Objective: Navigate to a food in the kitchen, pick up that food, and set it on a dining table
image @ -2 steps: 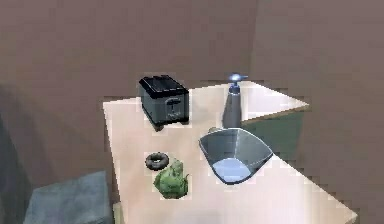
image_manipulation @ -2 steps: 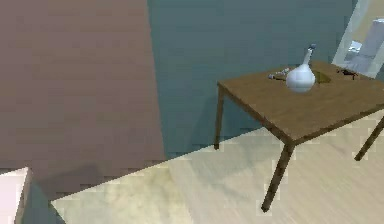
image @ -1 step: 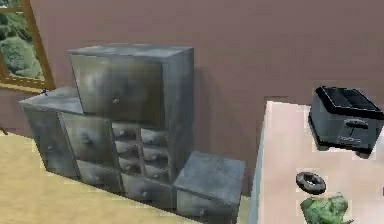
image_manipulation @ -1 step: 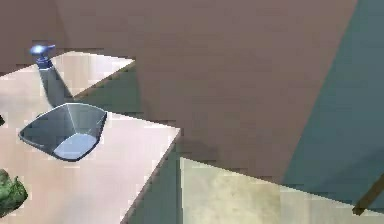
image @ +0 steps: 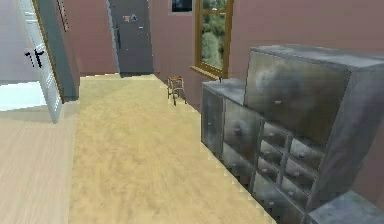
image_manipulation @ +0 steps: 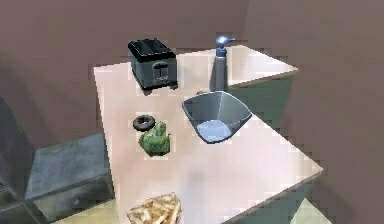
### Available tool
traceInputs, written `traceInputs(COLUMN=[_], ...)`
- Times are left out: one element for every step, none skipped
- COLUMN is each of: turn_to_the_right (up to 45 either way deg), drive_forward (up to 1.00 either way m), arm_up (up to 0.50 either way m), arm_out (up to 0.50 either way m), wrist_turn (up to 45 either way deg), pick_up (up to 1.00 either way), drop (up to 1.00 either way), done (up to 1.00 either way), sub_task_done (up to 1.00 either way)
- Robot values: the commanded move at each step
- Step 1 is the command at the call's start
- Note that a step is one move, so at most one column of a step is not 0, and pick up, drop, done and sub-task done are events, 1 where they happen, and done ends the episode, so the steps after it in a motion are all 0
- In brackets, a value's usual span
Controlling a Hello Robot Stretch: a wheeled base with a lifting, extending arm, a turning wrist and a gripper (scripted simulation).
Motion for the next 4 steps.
traceInputs(turn_to_the_right=[-9.0, 0.0, 0.0, 0.0], drive_forward=[0.0, 0.0, 0.0, 0.0], arm_up=[0.0, 0.5, 0.38, 0.0], arm_out=[0.0, 0.0, 0.0, 0.32], wrist_turn=[0.0, 0.0, 0.0, 0.0], pick_up=[0.0, 0.0, 0.0, 0.0], drop=[0.0, 0.0, 0.0, 0.0], done=[0.0, 0.0, 0.0, 0.0], sub_task_done=[0.0, 0.0, 0.0, 0.0])
